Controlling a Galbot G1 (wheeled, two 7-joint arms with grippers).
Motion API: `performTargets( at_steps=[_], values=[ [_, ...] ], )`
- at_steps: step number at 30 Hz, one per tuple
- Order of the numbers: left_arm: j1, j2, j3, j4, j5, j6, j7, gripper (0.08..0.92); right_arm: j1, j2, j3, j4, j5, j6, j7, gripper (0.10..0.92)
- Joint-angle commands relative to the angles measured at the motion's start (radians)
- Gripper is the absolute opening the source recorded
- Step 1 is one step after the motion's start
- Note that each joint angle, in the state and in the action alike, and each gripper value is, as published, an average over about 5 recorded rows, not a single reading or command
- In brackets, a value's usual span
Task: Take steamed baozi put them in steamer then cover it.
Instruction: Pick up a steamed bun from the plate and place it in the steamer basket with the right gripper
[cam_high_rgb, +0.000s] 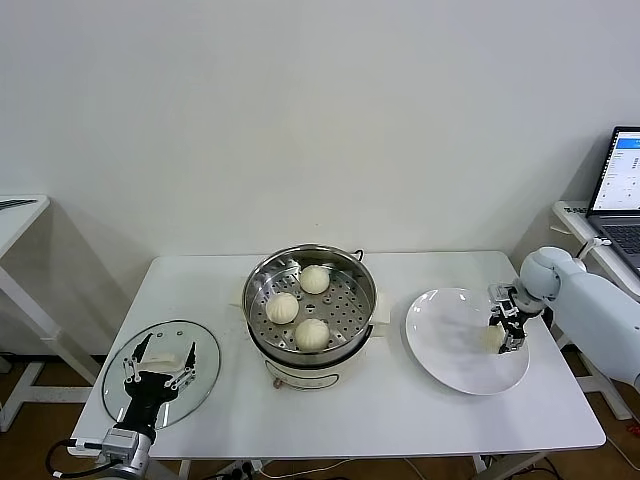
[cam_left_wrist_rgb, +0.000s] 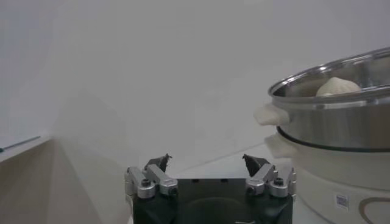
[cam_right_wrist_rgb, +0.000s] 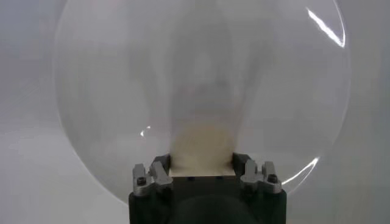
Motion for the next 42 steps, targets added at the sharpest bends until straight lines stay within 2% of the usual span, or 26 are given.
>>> performTargets(
  at_steps=[1,12,18,24,31,42],
  values=[
    [-0.001,0.000,0.003,-0.002,0.001,0.000,-0.001,0.823,0.074,-0.065,-0.078,0.099,0.119,-0.045,-0.019,0.662],
    [-0.004,0.004,0.001,-0.009,-0.001,0.000,0.001,0.823,0.589,-0.199,-0.555,0.483,0.556,-0.331,-0.017,0.662],
    [0.000,0.014,0.000,-0.013,-0.004,-0.002,0.005,0.823,0.913,-0.164,-0.838,0.650,0.761,-0.431,0.029,0.662],
    [-0.003,0.022,0.004,-0.019,-0.007,0.001,0.006,0.823,1.066,-0.077,-0.962,0.739,0.914,-0.494,0.077,0.662],
    [-0.012,0.023,0.005,-0.011,-0.010,0.001,0.008,0.823,1.051,0.098,-0.951,0.712,0.994,-0.549,0.118,0.662],
    [-0.023,0.023,-0.013,0.006,-0.016,0.003,0.012,0.823,0.898,0.377,-0.880,0.468,0.958,-0.549,0.119,0.671]
  ],
)
